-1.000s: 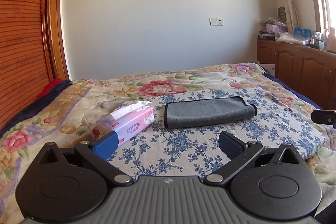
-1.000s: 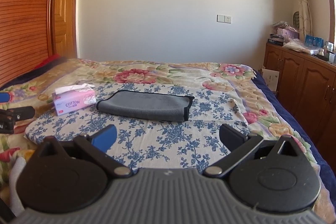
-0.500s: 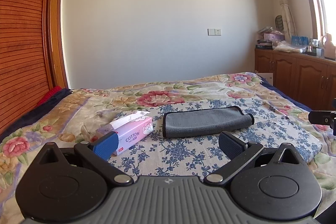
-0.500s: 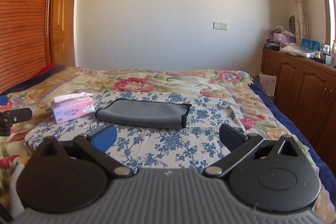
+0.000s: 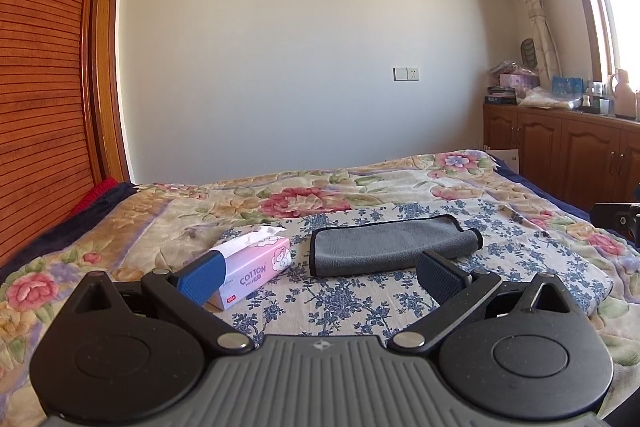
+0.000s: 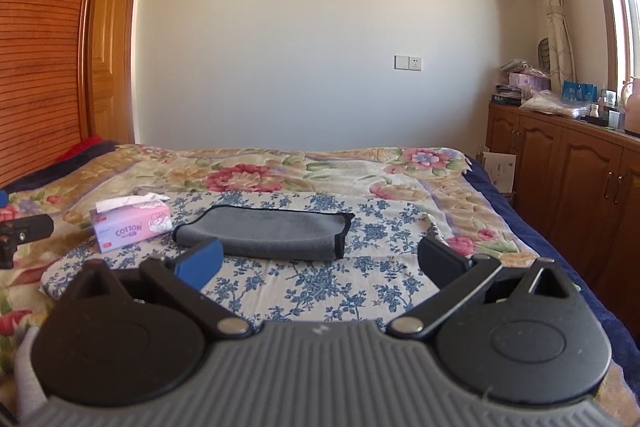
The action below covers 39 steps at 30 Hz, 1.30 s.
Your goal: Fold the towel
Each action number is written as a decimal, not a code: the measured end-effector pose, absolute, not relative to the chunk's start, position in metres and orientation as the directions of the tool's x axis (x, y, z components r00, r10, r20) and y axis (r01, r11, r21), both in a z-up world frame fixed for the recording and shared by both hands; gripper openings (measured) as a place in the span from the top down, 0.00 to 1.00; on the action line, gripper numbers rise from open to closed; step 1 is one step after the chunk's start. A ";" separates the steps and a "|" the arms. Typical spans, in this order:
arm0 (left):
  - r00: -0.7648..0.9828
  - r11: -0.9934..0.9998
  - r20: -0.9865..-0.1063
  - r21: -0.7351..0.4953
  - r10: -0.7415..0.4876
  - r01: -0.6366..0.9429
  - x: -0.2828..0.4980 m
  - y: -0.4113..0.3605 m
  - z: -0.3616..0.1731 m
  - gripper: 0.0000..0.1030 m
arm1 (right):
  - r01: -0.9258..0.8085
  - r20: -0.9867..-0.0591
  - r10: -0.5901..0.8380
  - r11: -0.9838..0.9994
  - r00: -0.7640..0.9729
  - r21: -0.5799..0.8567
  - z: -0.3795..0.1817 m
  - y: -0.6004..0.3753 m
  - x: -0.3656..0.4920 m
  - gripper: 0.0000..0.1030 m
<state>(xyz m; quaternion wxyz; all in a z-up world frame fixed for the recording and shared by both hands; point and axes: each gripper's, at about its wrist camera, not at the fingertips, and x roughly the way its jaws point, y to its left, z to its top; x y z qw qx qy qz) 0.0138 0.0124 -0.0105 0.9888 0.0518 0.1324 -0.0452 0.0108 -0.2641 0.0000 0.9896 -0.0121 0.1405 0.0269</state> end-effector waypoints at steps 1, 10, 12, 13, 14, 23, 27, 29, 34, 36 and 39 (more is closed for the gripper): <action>0.961 0.991 -0.266 0.092 -0.074 0.102 0.014 0.012 -0.011 0.00 | -0.054 -0.277 0.047 0.998 0.960 -0.018 0.000 -0.264 0.011 0.00; 0.961 0.990 -0.266 0.096 -0.073 0.102 0.014 0.011 -0.010 0.00 | -0.050 -0.273 0.042 0.998 0.961 -0.023 0.000 -0.264 0.011 0.00; 0.961 0.990 -0.266 0.096 -0.073 0.101 0.014 0.011 -0.010 0.00 | -0.049 -0.273 0.041 0.999 0.961 -0.024 0.000 -0.263 0.010 0.00; 0.961 0.990 -0.266 0.096 -0.072 0.101 0.014 0.010 -0.010 0.00 | -0.049 -0.273 0.040 0.999 0.961 -0.024 0.000 -0.264 0.011 0.00; 0.961 0.990 -0.266 0.095 -0.073 0.101 0.014 0.010 -0.010 0.00 | -0.048 -0.273 0.040 0.999 0.961 -0.024 0.000 -0.264 0.010 0.00; 0.961 0.990 -0.266 0.095 -0.073 0.101 0.014 0.011 -0.010 0.00 | -0.047 -0.272 0.038 0.999 0.962 -0.025 0.000 -0.264 0.010 0.00; 0.961 0.990 -0.267 0.095 -0.073 0.101 0.014 0.011 -0.011 0.00 | -0.047 -0.271 0.038 0.999 0.962 -0.025 0.000 -0.264 0.010 0.00; 0.961 0.990 -0.266 0.095 -0.073 0.101 0.014 0.011 -0.011 0.00 | -0.047 -0.271 0.038 0.999 0.962 -0.025 0.000 -0.264 0.010 0.00; 0.961 0.990 -0.266 0.096 -0.071 0.100 0.014 0.011 -0.011 0.00 | -0.047 -0.271 0.038 0.999 0.962 -0.026 0.000 -0.264 0.010 0.00; 0.961 0.990 -0.266 0.096 -0.071 0.100 0.014 0.012 -0.012 0.00 | -0.047 -0.270 0.038 0.999 0.962 -0.027 0.000 -0.264 0.010 0.00; 0.961 0.990 -0.266 0.096 -0.071 0.100 0.014 0.012 -0.012 0.00 | -0.048 -0.269 0.038 0.998 0.962 -0.028 0.001 -0.264 0.010 0.00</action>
